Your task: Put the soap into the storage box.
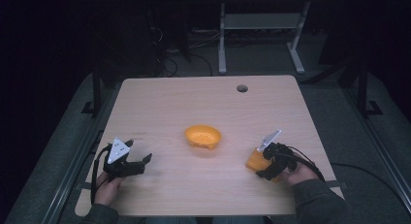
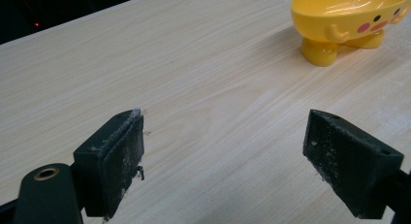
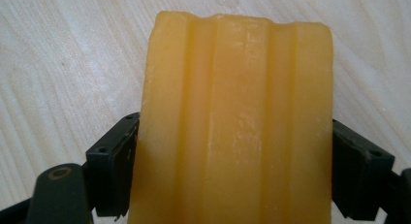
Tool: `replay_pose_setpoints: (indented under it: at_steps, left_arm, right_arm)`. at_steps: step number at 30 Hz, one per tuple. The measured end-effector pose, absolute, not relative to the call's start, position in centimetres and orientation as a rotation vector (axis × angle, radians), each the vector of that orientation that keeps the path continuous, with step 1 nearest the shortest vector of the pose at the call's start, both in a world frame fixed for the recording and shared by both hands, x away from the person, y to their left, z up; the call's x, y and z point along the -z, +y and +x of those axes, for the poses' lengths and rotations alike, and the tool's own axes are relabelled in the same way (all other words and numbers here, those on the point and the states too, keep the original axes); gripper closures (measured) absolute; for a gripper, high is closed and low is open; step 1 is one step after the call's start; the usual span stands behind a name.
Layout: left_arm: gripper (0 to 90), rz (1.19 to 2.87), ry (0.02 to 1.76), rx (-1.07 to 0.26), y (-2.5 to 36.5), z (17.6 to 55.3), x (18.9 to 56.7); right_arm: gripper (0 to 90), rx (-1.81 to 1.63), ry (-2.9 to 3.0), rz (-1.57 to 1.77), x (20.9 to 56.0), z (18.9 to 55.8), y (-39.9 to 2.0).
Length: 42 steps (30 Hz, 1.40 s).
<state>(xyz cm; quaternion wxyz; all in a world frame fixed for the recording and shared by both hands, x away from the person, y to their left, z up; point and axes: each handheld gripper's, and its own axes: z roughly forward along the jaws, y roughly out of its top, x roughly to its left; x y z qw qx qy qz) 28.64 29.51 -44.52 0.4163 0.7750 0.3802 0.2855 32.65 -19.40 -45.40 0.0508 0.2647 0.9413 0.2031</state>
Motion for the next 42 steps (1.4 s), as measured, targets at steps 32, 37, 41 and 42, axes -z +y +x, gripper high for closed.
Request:
replay_pose_setpoints:
  at_steps: [32,37,41,42]
  left_arm:
    - [14.0,1.932,0.964,-0.714,29.7,28.6,44.4]
    - [14.0,1.934,0.961,-0.714,29.7,28.6,44.4]
    - [14.0,1.938,0.963,-0.713,29.7,28.6,44.4]
    - [14.0,1.934,0.963,-0.715,29.7,28.6,44.4]
  right_arm:
    - [20.3,-0.674,2.839,0.690,42.6,33.4,-18.0]
    - [20.3,-0.668,2.834,0.678,42.2,33.7,-17.6]
    - [20.3,-0.678,2.841,0.671,41.9,34.1,-17.2]
    - [20.3,-0.671,2.845,0.662,41.8,34.3,-16.9]
